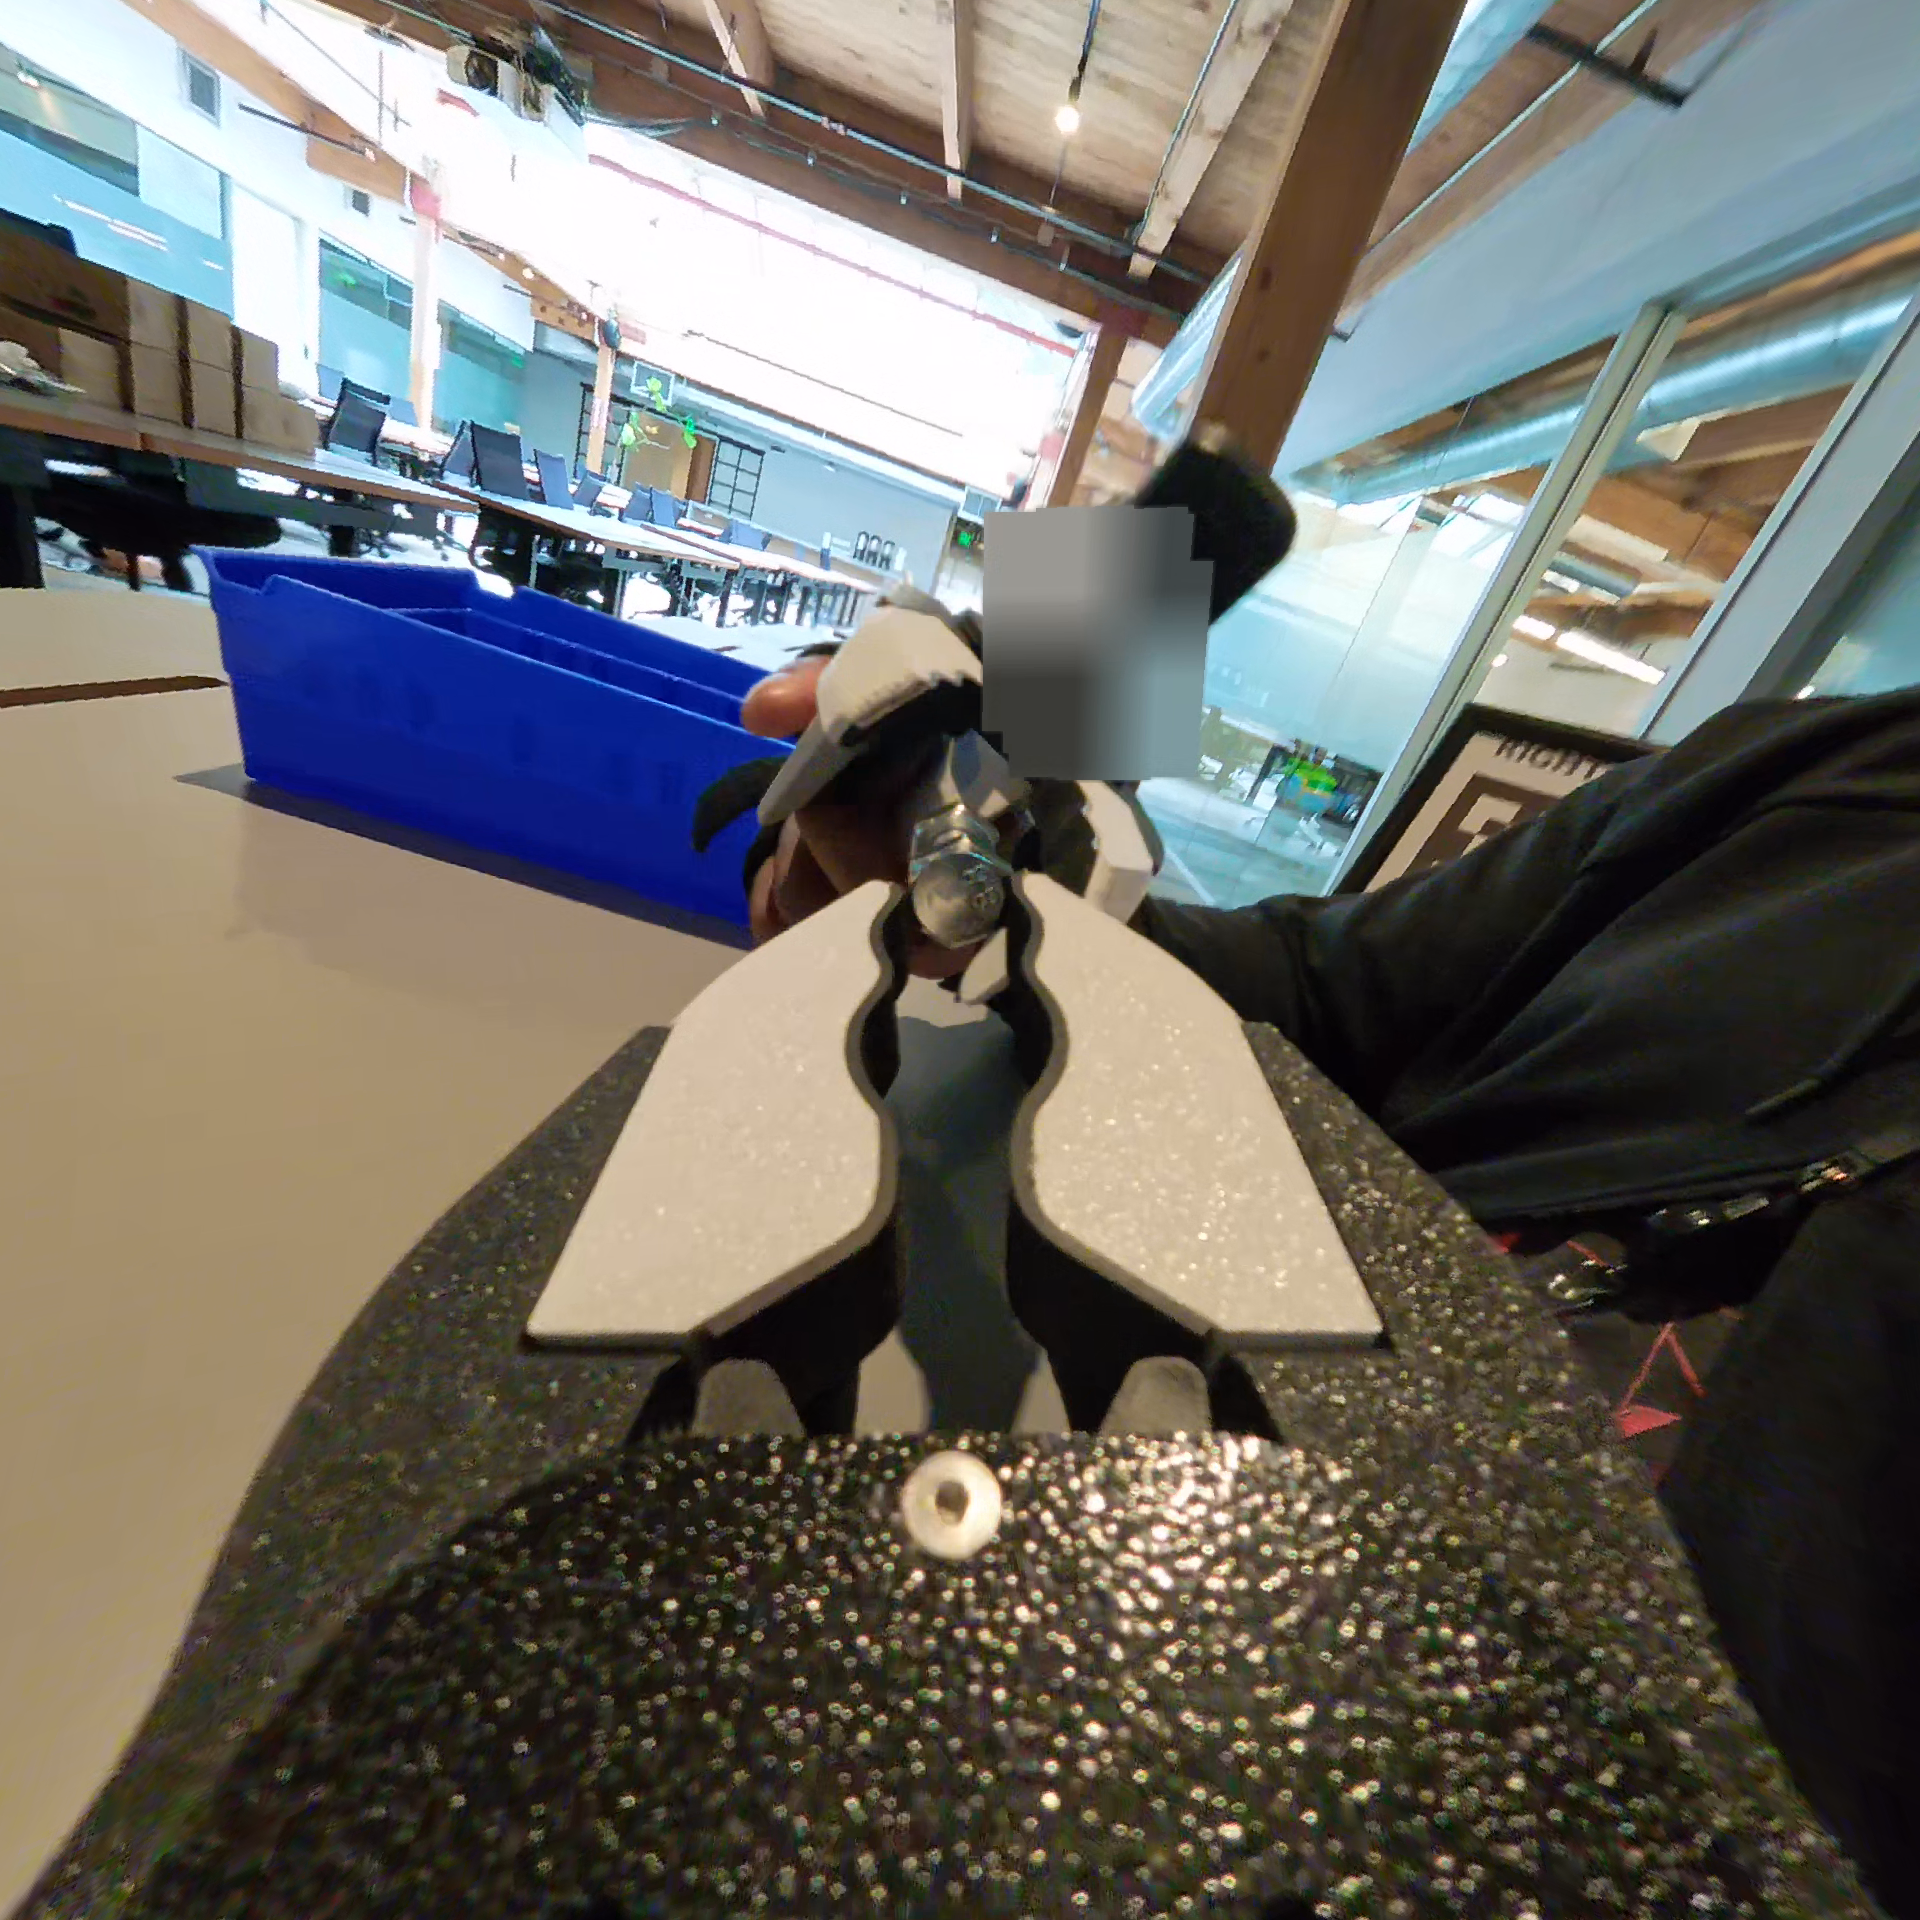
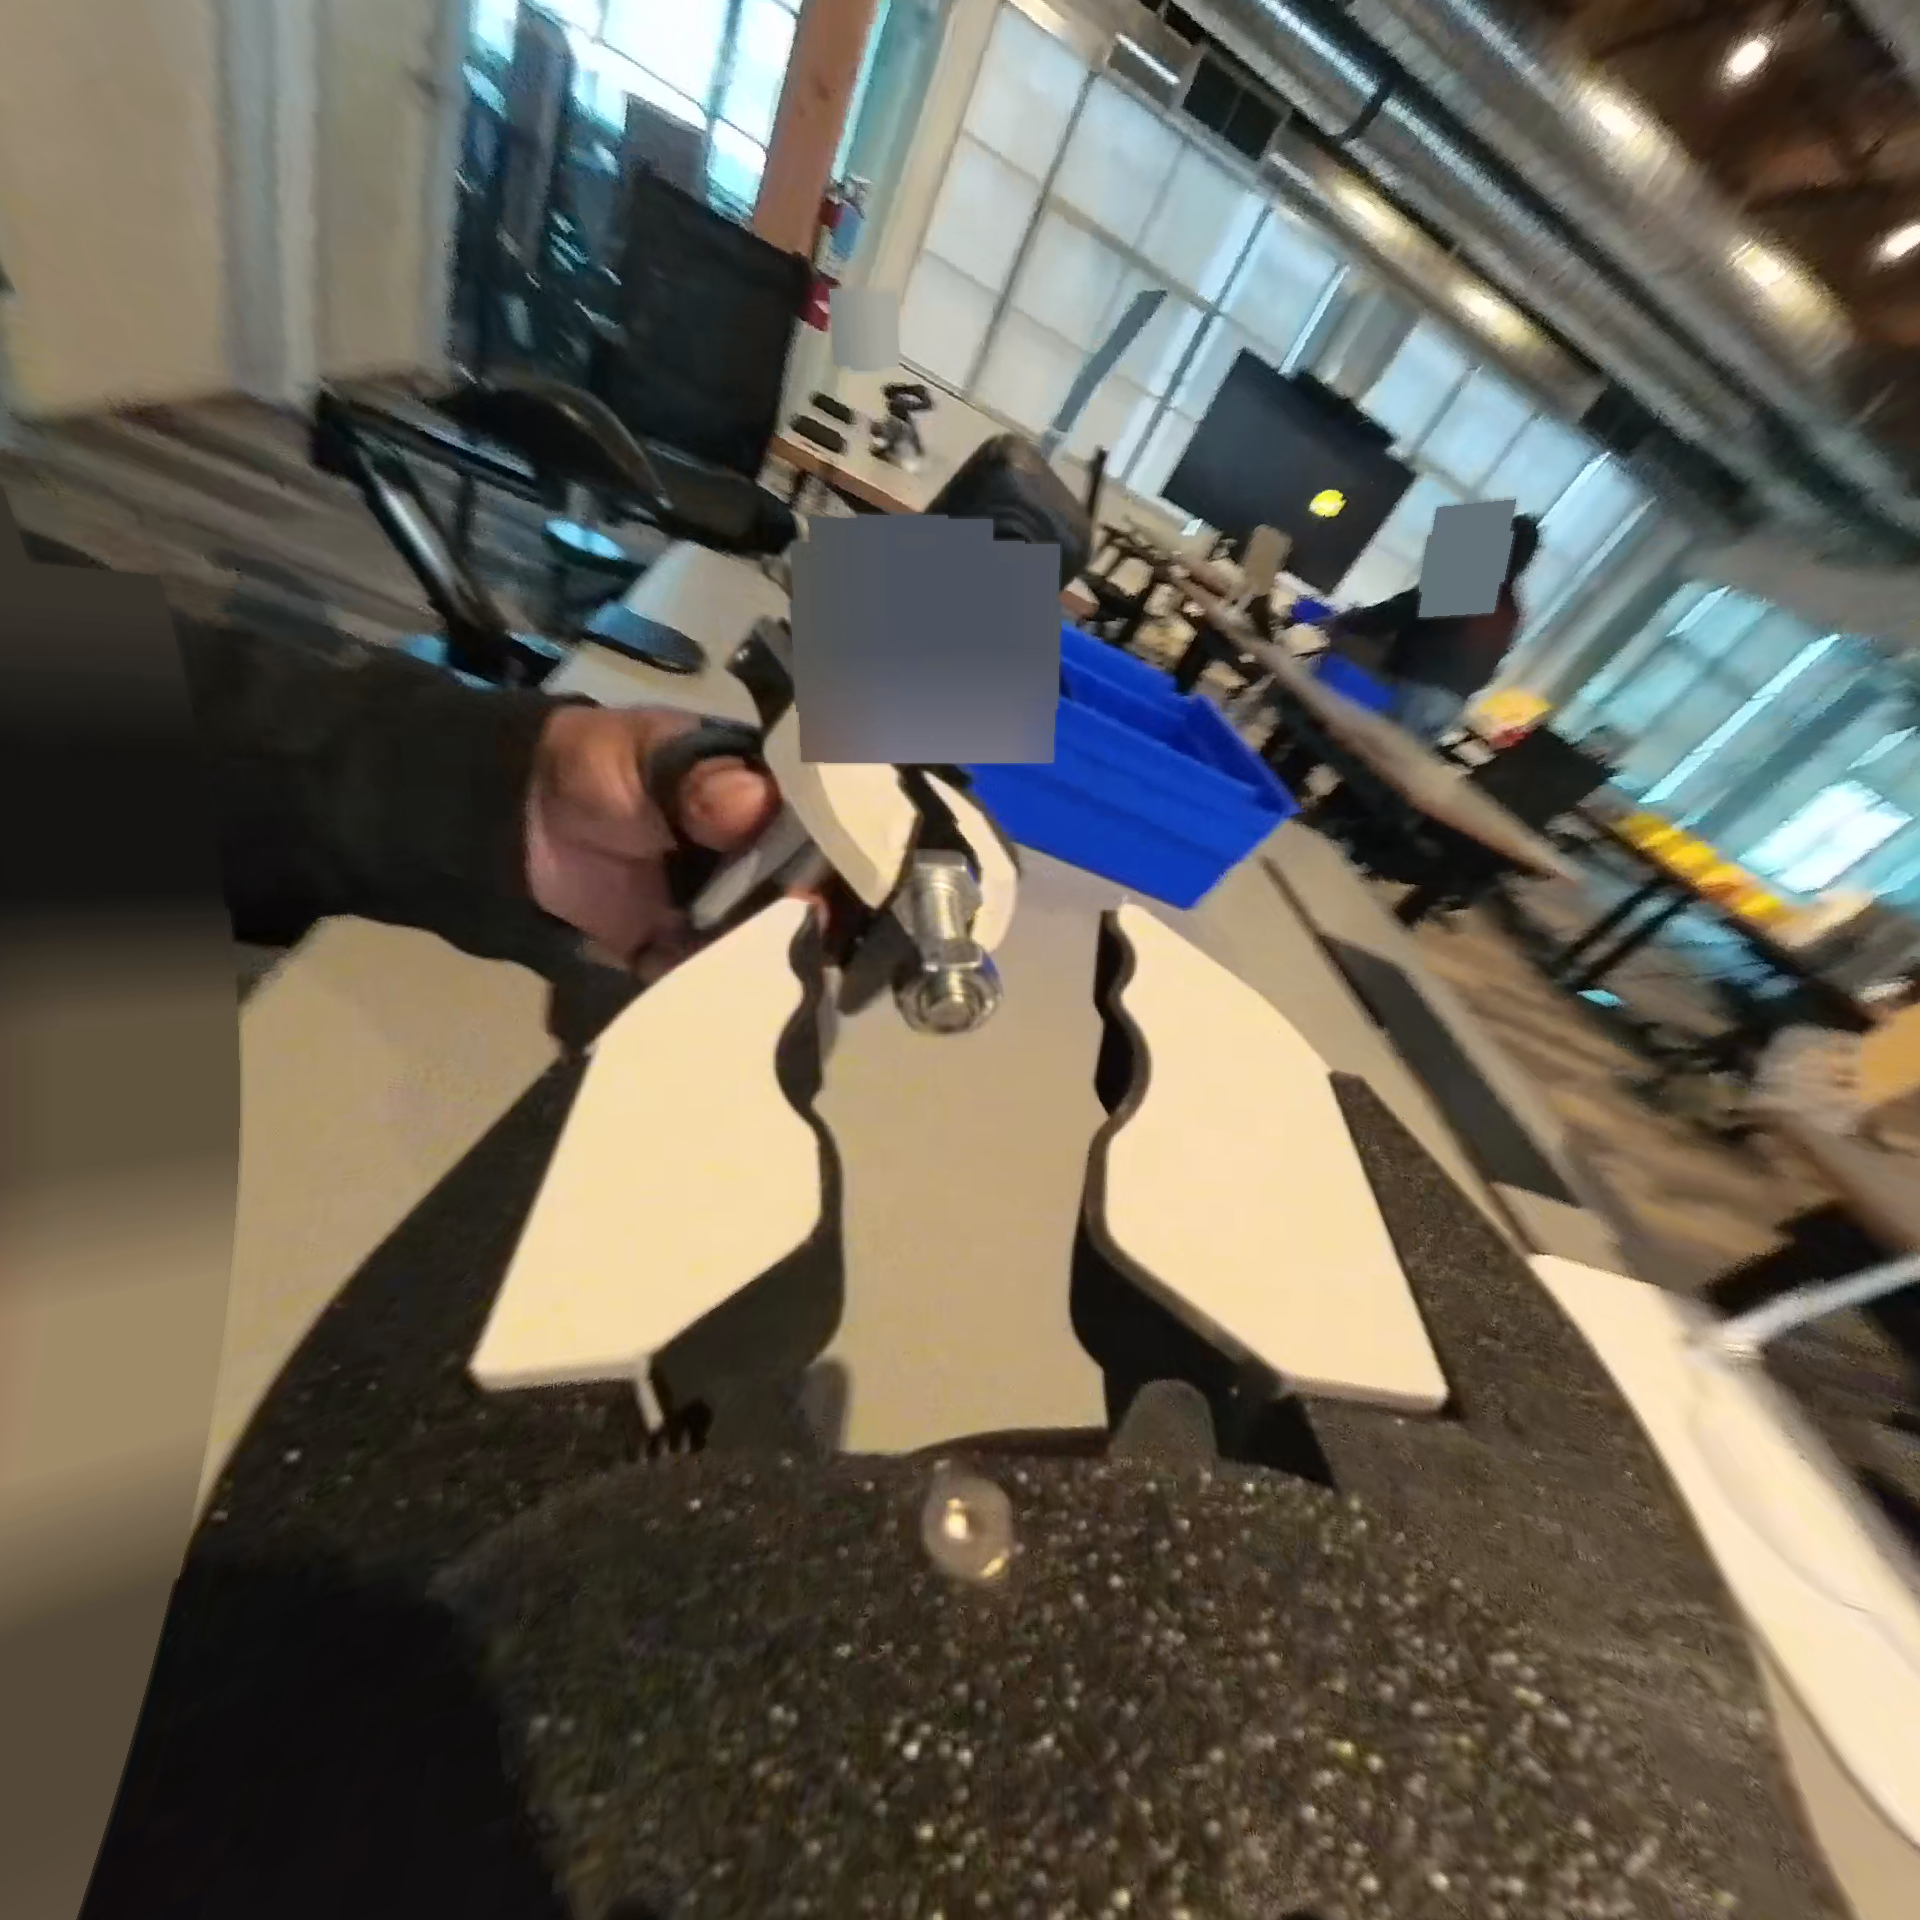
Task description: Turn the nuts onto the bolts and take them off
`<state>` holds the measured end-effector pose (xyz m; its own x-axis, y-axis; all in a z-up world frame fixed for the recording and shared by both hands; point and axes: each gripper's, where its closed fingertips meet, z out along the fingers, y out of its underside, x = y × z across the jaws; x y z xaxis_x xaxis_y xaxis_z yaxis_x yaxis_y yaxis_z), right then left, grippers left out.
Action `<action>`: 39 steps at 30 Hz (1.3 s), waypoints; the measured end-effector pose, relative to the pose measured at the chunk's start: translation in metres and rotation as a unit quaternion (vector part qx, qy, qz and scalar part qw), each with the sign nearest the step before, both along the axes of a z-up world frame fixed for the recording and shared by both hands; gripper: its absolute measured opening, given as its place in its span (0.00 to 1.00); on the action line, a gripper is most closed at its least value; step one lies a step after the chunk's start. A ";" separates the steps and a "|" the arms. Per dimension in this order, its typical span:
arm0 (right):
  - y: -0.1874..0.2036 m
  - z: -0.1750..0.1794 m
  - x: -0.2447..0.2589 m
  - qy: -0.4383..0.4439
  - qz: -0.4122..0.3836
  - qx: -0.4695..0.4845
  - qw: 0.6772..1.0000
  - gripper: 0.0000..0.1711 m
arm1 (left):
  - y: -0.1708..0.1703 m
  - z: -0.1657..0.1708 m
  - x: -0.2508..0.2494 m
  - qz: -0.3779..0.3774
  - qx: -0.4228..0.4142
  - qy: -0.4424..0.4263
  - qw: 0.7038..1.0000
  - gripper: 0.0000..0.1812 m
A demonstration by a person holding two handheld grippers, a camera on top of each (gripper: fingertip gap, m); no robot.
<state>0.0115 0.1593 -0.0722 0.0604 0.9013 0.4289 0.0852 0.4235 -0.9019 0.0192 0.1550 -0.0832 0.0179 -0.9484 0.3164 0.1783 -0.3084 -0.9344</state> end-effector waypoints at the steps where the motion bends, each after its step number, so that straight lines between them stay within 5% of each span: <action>1: 0.002 0.000 0.000 -0.002 -0.014 0.025 1.000 0.28 | 0.001 0.001 -0.001 -0.004 -0.010 -0.009 1.000 0.09; 11: 0.003 -0.008 -0.001 -0.026 -0.022 0.047 0.998 0.11 | 0.000 0.001 -0.003 -0.010 -0.016 -0.015 1.000 0.09; 15: 0.004 -0.009 -0.002 -0.018 0.023 -0.090 0.996 0.11 | 0.003 0.001 -0.004 0.026 0.024 0.011 0.999 0.09; 19: 0.001 -0.009 -0.001 0.003 0.115 -0.295 0.948 0.11 | 0.004 0.002 -0.003 0.064 0.080 0.045 0.994 0.09; 21: 0.001 -0.008 -0.001 0.014 0.133 -0.325 0.936 0.11 | 0.005 0.003 -0.003 0.068 0.078 0.040 0.994 0.09; 26: 0.009 -0.002 0.000 0.023 0.050 -0.173 0.983 0.24 | 0.013 0.003 -0.011 0.055 0.003 -0.005 0.998 0.09; 30: 0.009 -0.003 -0.001 0.010 -0.016 -0.015 1.000 0.23 | 0.012 0.006 -0.015 0.028 -0.030 -0.041 0.998 0.09; 39: 0.012 -0.007 -0.004 -0.003 -0.063 0.065 0.996 0.15 | 0.007 0.001 -0.007 -0.010 -0.053 -0.036 0.998 0.09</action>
